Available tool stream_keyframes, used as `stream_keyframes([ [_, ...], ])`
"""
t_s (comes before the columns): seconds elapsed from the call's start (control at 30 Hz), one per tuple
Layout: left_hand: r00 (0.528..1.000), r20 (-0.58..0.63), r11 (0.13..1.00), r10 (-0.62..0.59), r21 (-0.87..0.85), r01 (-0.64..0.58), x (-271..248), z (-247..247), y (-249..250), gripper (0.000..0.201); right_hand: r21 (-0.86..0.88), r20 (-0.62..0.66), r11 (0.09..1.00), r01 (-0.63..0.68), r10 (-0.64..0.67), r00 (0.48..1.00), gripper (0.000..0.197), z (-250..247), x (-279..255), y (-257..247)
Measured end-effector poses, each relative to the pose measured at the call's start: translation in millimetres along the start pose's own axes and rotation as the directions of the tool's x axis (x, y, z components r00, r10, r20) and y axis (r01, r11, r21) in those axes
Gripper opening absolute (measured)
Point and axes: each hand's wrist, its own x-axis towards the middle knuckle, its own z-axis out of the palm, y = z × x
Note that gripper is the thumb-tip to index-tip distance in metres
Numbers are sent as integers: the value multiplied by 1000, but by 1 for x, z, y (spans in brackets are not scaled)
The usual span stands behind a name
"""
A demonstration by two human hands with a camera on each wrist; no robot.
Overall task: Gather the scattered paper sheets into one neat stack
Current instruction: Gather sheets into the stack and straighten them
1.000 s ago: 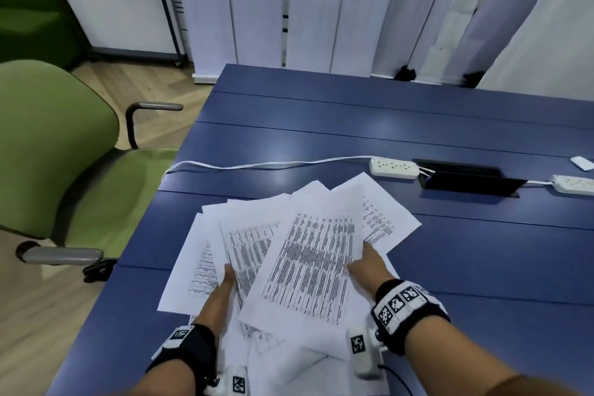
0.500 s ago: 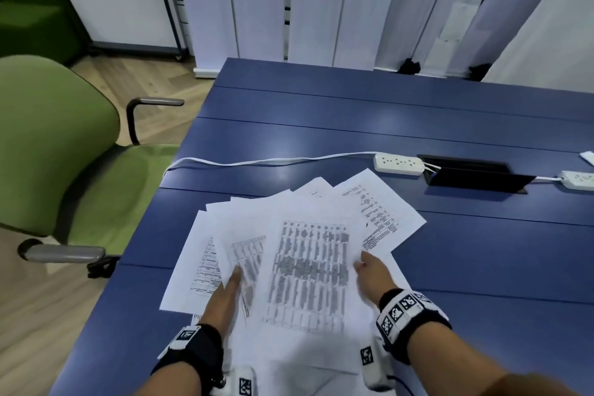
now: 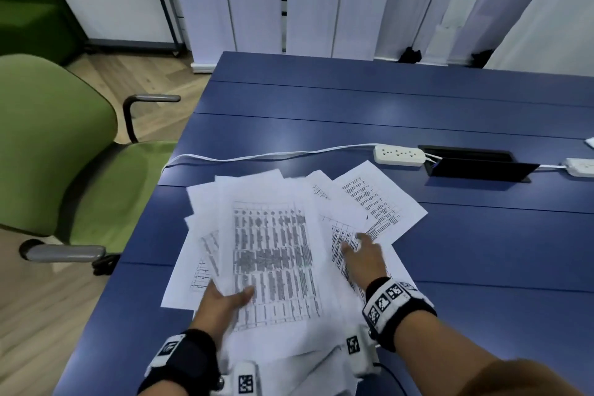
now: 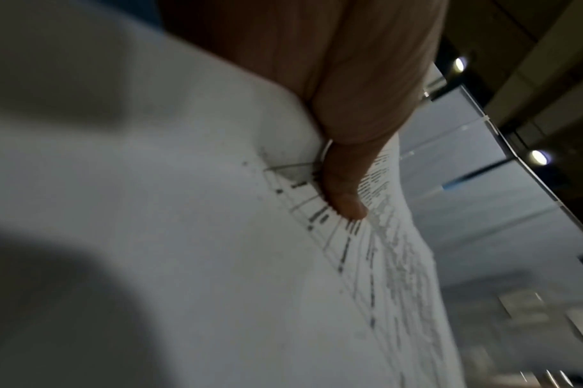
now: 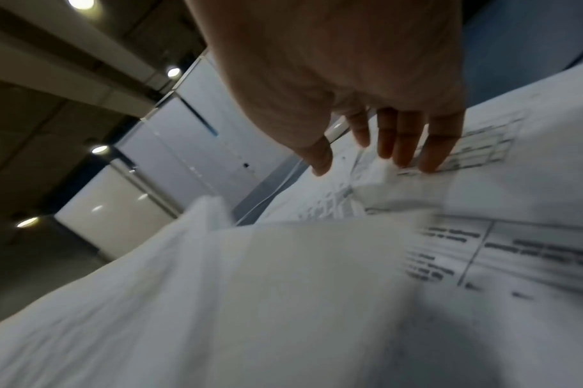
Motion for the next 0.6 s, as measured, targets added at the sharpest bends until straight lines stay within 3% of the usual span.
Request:
stream_keyframes([
  [0.03, 1000, -11, 999, 18, -33, -19, -4, -4, 5, 69, 27, -113, 997, -73, 75, 991, 62, -7, 5, 3],
  [0.1, 994, -99, 994, 49, -96, -59, -11, -17, 16, 67, -7, -175, 979, -205, 200, 964, 71, -16, 14, 7],
  [0.17, 978, -206, 991, 40, -118, -65, -16, -31, 23, 61, -32, -142, 965, -261, 254, 957, 82, -19, 23, 8],
  [0.23, 967, -256, 994, -15, -106, -13, -27, -39, 35, 57, -23, -125, 962, -273, 268, 955, 91, -21, 33, 4],
  [0.33, 955, -277, 994, -108, -59, 96, -17, -67, 12, 55, 19, -89, 963, -268, 269, 959, 94, -23, 52, -2],
  [0.43, 937, -332, 993, -113, -17, 113, -2, -88, -6, 76, 198, 8, 958, -208, 210, 978, 75, -17, 68, -1],
  [0.5, 948, -303, 991, -100, 55, 123, 5, -92, -10, 89, 370, 9, 917, -149, 156, 988, 42, -8, 72, -4],
  [0.53, 952, -284, 989, -113, 56, 134, 8, -91, -11, 79, 396, -6, 910, -122, 135, 991, 31, -4, 73, -7],
  [0.6, 964, -245, 990, -103, 74, 124, 11, -91, -11, 54, 356, -21, 929, -97, 111, 994, 32, 3, 66, -15],
])
